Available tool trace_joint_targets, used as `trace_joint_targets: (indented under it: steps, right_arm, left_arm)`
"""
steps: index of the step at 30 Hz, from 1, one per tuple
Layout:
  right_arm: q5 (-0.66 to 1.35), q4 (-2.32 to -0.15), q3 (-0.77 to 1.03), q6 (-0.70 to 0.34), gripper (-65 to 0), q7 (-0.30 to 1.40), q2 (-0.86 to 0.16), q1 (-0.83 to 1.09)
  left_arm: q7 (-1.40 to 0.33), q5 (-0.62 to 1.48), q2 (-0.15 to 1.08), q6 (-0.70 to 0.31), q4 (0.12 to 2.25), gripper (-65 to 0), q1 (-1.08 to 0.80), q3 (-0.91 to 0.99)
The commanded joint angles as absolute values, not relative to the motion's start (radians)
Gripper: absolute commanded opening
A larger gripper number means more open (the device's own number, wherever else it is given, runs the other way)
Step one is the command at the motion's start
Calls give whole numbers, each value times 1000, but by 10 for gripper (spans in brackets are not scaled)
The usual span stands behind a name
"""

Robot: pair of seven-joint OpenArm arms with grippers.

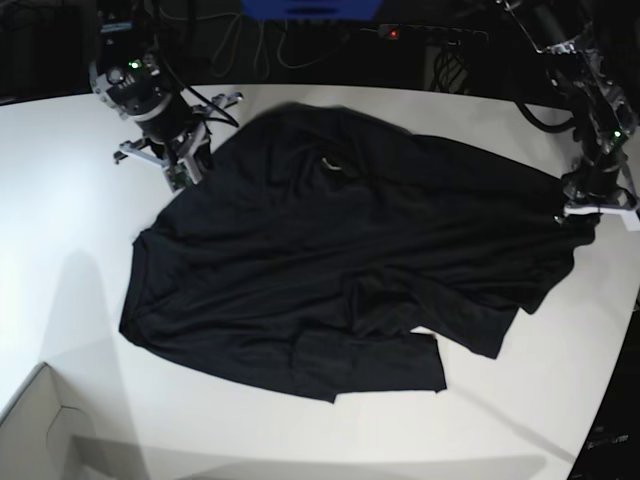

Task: Layout the t-shirt on the table in an organized manner, then fold the t-shirt properly
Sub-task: 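Grasp the shirt's collar-side edge with both grippers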

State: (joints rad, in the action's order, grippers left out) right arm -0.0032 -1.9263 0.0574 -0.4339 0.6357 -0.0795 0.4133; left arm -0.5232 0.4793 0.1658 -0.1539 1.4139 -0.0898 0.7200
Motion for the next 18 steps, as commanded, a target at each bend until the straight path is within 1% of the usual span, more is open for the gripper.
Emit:
trace_joint_targets:
  steps: [1, 6, 8, 11, 14, 16, 18]
  right_arm:
    - [2, -1943, 58, -440, -650, 615, -81, 410]
    - [2, -1943, 58, -440, -650, 616, -82, 412]
    - [2, -1942, 58, -440, -650, 616, -82, 414]
    - [2, -1942, 58, -440, -650, 616, -82, 415]
    - [2, -1940, 58, -440, -650, 616, -82, 417]
    - [2, -1940, 58, -440, -650, 616, -82, 417]
    - [2, -1940, 58, -440, -650, 616, -82, 418]
  left_arm:
    - [-506, 484, 179, -154, 1434, -646, -91, 722]
    - [-506, 484, 179, -154, 1409, -642, -116, 717]
    - [-524, 484, 179, -154, 1394, -603, -122, 717]
    - [-601, 484, 186, -154, 1394, -459, -122, 717]
    - [-644, 483, 188, -154, 1402, -291, -122, 719]
    - [-644, 483, 186, -154, 1403, -210, -124, 722]
    - [-644, 483, 186, -154, 1409, -144, -125, 723]
